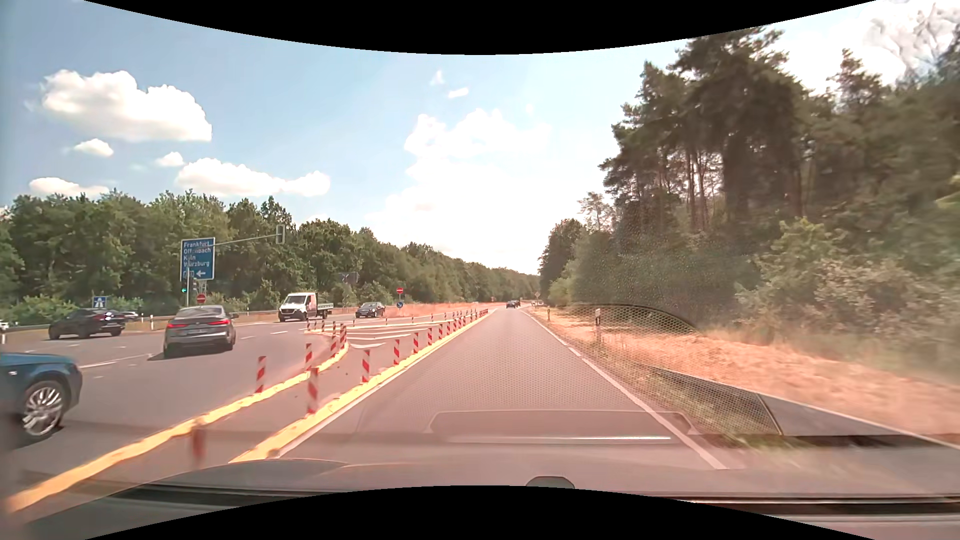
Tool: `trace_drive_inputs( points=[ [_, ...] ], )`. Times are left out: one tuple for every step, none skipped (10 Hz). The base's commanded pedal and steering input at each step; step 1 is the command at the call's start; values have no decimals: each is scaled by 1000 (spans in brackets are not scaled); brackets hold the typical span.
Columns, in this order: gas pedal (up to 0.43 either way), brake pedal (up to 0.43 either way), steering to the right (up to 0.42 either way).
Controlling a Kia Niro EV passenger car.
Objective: Follow the waypoints while adhering to traffic rules and regulations
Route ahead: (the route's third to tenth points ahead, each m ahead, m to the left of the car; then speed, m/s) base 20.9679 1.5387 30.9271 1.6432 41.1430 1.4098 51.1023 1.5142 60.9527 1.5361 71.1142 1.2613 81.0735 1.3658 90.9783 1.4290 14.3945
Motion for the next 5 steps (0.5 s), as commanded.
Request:
trace_drive_inputs(
  points=[
    [28, 0, -7],
    [28, 0, -7],
    [28, 0, -6],
    [28, 0, -6],
    [28, 0, -6]
  ],
)
